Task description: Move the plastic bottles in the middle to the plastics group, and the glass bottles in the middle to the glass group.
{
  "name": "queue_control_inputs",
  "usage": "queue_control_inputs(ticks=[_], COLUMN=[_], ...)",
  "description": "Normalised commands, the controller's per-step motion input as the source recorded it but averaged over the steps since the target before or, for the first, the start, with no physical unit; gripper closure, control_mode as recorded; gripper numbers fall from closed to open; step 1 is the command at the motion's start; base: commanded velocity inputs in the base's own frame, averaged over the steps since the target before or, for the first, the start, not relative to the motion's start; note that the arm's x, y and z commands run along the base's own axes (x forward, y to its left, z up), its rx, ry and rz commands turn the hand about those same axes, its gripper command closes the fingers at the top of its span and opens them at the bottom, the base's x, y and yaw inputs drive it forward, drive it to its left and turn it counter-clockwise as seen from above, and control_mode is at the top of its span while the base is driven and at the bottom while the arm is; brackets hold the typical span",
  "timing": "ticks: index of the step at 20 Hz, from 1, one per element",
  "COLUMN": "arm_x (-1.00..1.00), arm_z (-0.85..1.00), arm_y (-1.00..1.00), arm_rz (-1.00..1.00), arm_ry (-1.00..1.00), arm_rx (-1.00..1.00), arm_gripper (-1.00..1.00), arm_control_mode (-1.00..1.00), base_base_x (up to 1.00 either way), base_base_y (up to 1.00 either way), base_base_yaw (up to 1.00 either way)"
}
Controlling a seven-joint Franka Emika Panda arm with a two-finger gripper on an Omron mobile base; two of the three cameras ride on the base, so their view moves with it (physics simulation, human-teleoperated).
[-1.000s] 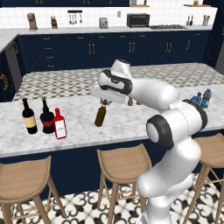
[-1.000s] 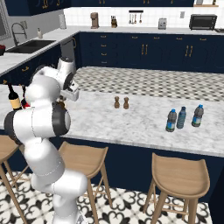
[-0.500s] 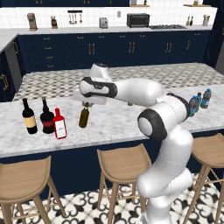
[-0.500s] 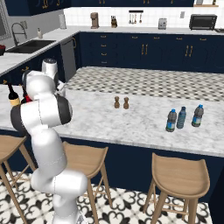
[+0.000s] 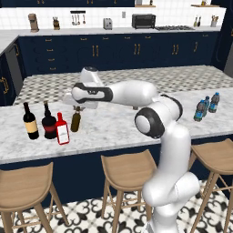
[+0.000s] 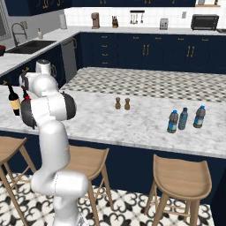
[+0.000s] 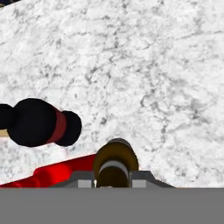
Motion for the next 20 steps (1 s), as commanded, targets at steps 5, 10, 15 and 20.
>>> queue_control_inputs(ticks=[5,10,15,20], arm_x=[0.32,0.24,0.23,0.16], arm_z=[-0.18,-0.29,-0.30,-0.31], arm_y=[0.47,0.25,0.17,0.13], arm_rz=[0.00,0.00,0.00,0.00], arm_ry=[0.00,0.00,0.00,0.00], arm_rx=[0.00,0.00,0.00,0.00], arm_gripper=[1.00,1.00,1.00,1.00], arm_control_mode=[-1.00,-1.00,-1.00,-1.00], base_base_x=[0.00,0.00,0.00,0.00], base_base_y=[0.00,0.00,0.00,0.00], base_base_yaw=[0.00,0.00,0.00,0.00])
